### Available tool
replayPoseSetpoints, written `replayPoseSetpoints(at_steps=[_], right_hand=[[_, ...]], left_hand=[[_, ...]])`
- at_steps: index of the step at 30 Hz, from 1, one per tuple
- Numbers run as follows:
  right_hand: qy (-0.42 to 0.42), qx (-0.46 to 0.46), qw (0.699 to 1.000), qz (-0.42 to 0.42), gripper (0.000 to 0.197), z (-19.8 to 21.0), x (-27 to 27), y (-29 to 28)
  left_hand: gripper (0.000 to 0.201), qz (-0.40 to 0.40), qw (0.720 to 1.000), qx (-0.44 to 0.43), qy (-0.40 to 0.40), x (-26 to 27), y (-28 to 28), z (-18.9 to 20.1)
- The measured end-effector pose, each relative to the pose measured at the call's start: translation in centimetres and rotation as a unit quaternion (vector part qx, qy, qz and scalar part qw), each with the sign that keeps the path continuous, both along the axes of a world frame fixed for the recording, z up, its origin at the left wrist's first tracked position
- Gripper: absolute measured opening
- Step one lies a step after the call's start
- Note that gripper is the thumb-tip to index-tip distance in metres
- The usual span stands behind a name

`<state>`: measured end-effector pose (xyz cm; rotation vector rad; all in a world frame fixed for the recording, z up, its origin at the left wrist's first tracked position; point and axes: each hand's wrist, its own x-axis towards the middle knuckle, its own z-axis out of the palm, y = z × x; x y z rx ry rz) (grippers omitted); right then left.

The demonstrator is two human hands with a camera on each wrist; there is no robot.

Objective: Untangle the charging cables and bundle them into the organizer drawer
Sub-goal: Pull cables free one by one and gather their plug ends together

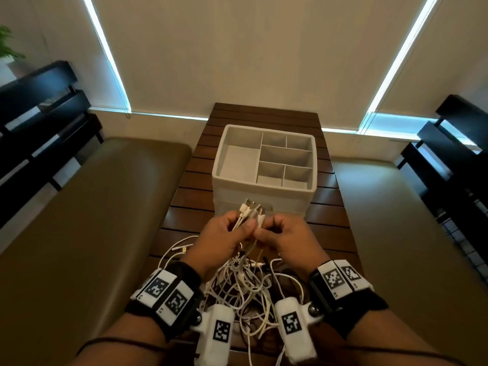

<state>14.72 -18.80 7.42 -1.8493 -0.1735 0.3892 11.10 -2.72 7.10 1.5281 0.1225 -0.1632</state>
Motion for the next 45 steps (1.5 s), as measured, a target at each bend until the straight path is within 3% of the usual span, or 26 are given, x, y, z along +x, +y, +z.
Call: replayPoseSetpoints(at_steps=[7,10,14,18,21,23,26,30,33,38,40,42,45], right_hand=[[-0.067,-0.038,0.996,-0.035,0.022,-0.6,-1.0,1.5],[-0.033,-0.003,0.999,0.008,0.032,-0.9,-1.4,1.9],[0.037,0.044,0.995,0.078,0.024,-1.6,-1.8,1.7],[-0.053,-0.125,0.972,0.190,0.010,-3.6,-2.1,1.5],[-0.057,-0.222,0.945,0.232,0.008,-4.9,-2.6,0.2],[-0.019,-0.202,0.959,0.196,0.005,-5.6,-2.7,-1.4],[-0.011,-0.135,0.986,0.099,0.006,-5.0,-2.1,-3.1],[-0.077,-0.113,0.987,0.081,0.007,-2.4,-1.1,-2.0],[-0.124,-0.118,0.979,0.114,0.006,-0.9,-0.8,-0.3],[-0.087,-0.102,0.983,0.127,0.003,-0.2,-0.4,-0.1],[-0.048,-0.162,0.970,0.173,0.006,-1.0,-0.2,-1.1],[-0.004,-0.193,0.967,0.168,0.005,-2.1,-0.1,-2.8],[0.008,-0.206,0.970,0.126,0.016,-3.1,-0.1,-4.6]], left_hand=[[0.012,0.032,0.999,-0.017,-0.004,-0.3,-0.9,0.3],[0.019,0.040,0.999,-0.006,0.006,-0.4,-0.7,0.3],[0.029,0.055,0.998,-0.009,0.017,-0.4,-0.4,0.6],[0.031,0.072,0.997,0.015,-0.007,0.2,-0.2,1.7],[0.027,0.075,0.995,-0.063,-0.010,0.6,0.7,3.7],[0.026,0.066,0.995,0.049,-0.053,1.0,2.2,4.8],[0.026,0.052,0.947,0.292,-0.121,1.3,4.8,4.9],[0.012,0.028,0.948,0.298,-0.111,0.2,3.0,3.7],[0.024,-0.033,0.935,0.343,-0.080,-0.1,0.5,2.7],[0.030,-0.077,0.931,0.357,-0.012,-0.6,0.6,2.2],[0.025,-0.019,0.935,0.353,-0.002,-0.7,1.6,3.2],[0.022,0.085,0.926,0.368,-0.015,-0.4,3.6,5.1],[0.018,0.153,0.874,0.461,-0.022,-0.6,6.1,7.7]])
